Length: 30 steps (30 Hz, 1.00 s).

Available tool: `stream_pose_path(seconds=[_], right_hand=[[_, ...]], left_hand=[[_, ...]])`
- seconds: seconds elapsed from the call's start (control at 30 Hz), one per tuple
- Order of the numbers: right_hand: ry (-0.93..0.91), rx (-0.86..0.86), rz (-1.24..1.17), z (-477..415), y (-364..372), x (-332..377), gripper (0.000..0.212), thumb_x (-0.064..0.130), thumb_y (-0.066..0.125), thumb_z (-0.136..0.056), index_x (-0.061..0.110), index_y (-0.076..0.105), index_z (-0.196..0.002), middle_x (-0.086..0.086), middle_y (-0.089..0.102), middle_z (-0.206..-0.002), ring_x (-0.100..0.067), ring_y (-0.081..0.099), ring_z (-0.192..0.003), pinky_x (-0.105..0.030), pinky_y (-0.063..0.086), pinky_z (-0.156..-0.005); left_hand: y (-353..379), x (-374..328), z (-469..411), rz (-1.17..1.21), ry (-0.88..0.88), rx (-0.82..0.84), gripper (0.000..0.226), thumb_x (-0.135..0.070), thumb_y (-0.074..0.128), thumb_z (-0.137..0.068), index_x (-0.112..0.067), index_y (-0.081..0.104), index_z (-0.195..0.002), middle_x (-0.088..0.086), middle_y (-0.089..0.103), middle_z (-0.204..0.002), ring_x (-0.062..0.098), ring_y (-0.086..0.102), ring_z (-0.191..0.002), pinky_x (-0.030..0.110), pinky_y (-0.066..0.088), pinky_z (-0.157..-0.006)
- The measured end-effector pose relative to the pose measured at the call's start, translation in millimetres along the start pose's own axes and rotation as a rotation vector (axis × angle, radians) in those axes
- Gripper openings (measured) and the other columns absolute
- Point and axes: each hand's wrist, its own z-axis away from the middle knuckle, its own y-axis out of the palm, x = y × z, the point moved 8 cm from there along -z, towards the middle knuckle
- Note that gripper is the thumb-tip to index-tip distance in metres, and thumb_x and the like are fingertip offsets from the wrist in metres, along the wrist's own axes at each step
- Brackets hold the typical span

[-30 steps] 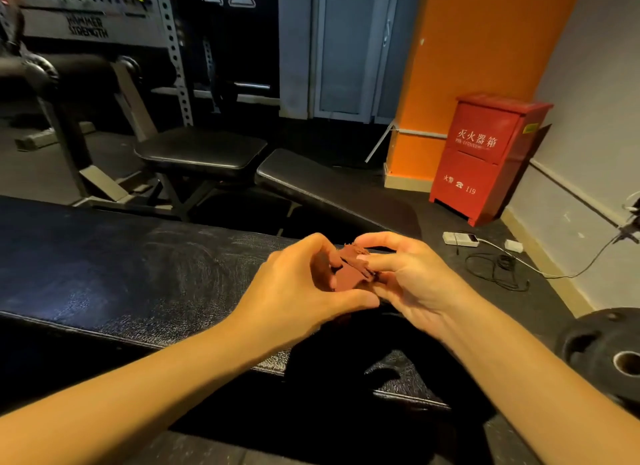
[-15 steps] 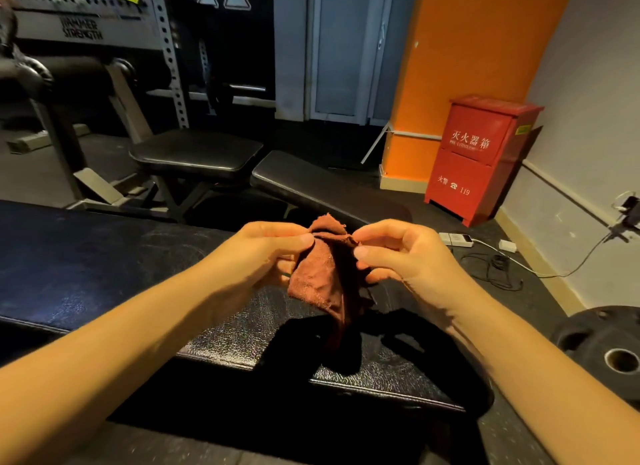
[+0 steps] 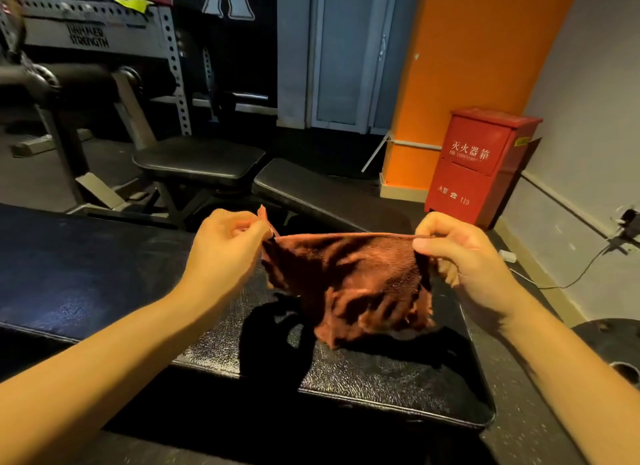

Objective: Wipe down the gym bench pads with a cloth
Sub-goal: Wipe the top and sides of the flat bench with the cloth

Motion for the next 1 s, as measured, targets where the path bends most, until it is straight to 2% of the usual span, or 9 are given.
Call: stream_pose_path(seconds=[0.1,0.23,0.37,0.5,0.57,0.63,0.77,0.9,1.0], right_hand=[[0.019,0.0,-0.05,6,-7,7,0.021,-0.005,0.055,-0.095,0.008,0.053,-0.078,0.005,0.055,-0.06,-0.004,0.05,-0.051,-0.013,0.039,-0.051],[-0.005,-0.214,0.032,0,-38,15,0.018,0.002,0.063,-0.094,0.014,0.061,-0.082,0.003,0.064,-0.066,-0.008,0.059,-0.058,-0.018,0.048,-0.057],[0.051,-0.475,0.575,-5,-63,-8,0.007,0.012,0.066,-0.095,0.017,0.063,-0.099,-0.002,0.066,-0.083,-0.016,0.061,-0.072,-0.03,0.046,-0.07],[0.214,-0.082,1.098,25,6,-70,0.033,0.041,0.053,-0.096,0.017,0.056,-0.118,-0.011,0.055,-0.12,-0.035,0.054,-0.116,-0.045,0.046,-0.09],[0.43,0.232,1.184,55,44,-113,0.068,0.067,0.036,-0.097,0.02,0.039,-0.147,-0.017,0.035,-0.155,-0.038,0.029,-0.146,-0.052,0.031,-0.114],[0.584,0.332,1.247,71,54,-144,0.094,0.08,0.019,-0.092,0.02,0.004,-0.162,-0.017,-0.003,-0.169,-0.035,-0.005,-0.156,-0.056,0.006,-0.124],[0.585,0.21,1.272,35,63,-168,0.096,0.081,0.01,-0.091,0.019,-0.006,-0.162,-0.018,-0.015,-0.167,-0.034,-0.018,-0.154,-0.058,-0.008,-0.123],[0.259,0.361,1.195,-15,155,-165,0.081,0.07,0.018,-0.1,0.023,0.002,-0.163,-0.012,-0.012,-0.169,-0.027,-0.016,-0.155,-0.053,-0.011,-0.124],[0.178,0.376,1.188,-23,140,-170,0.071,0.066,0.019,-0.102,0.03,0.006,-0.163,-0.005,-0.008,-0.17,-0.022,-0.011,-0.156,-0.047,-0.007,-0.126]], left_hand=[[0,-17,6,0.065,0.087,0.018,0.028,-0.021,0.064,-0.09,-0.021,0.076,-0.065,-0.007,0.068,-0.116,0.007,0.059,-0.117,0.035,0.047,-0.095],[13,-30,22,0.188,0.085,0.147,0.038,-0.029,0.069,-0.094,-0.008,0.068,-0.062,0.028,0.057,-0.068,0.024,0.054,-0.065,0.039,0.042,-0.07],[57,16,44,0.064,-0.278,0.395,0.029,-0.035,0.074,-0.09,-0.008,0.079,-0.078,0.019,0.069,-0.072,0.023,0.064,-0.07,0.039,0.054,-0.076],[67,47,57,-0.512,-0.208,0.6,0.017,-0.042,0.074,-0.089,-0.028,0.079,-0.081,-0.011,0.074,-0.075,0.007,0.069,-0.077,0.029,0.053,-0.076],[56,50,55,-0.659,-0.134,0.594,0.018,-0.049,0.069,-0.09,-0.032,0.076,-0.085,-0.017,0.073,-0.081,0.005,0.067,-0.082,0.029,0.054,-0.077],[50,54,56,-0.745,-0.045,0.613,0.02,-0.05,0.066,-0.091,-0.034,0.074,-0.1,-0.017,0.069,-0.104,0.007,0.063,-0.097,0.031,0.053,-0.088],[42,77,51,-0.91,0.142,0.563,0.047,-0.054,0.061,-0.093,-0.031,0.062,-0.133,-0.007,0.052,-0.144,0.016,0.047,-0.133,0.035,0.041,-0.109],[18,95,41,-0.962,0.103,0.418,0.065,-0.06,0.035,-0.084,-0.022,0.067,-0.126,-0.001,0.062,-0.129,0.025,0.057,-0.12,0.04,0.048,-0.096],[7,110,33,-0.994,0.057,0.438,0.089,-0.075,0.017,-0.073,-0.023,0.062,-0.13,-0.003,0.06,-0.129,0.022,0.056,-0.12,0.039,0.048,-0.098]])
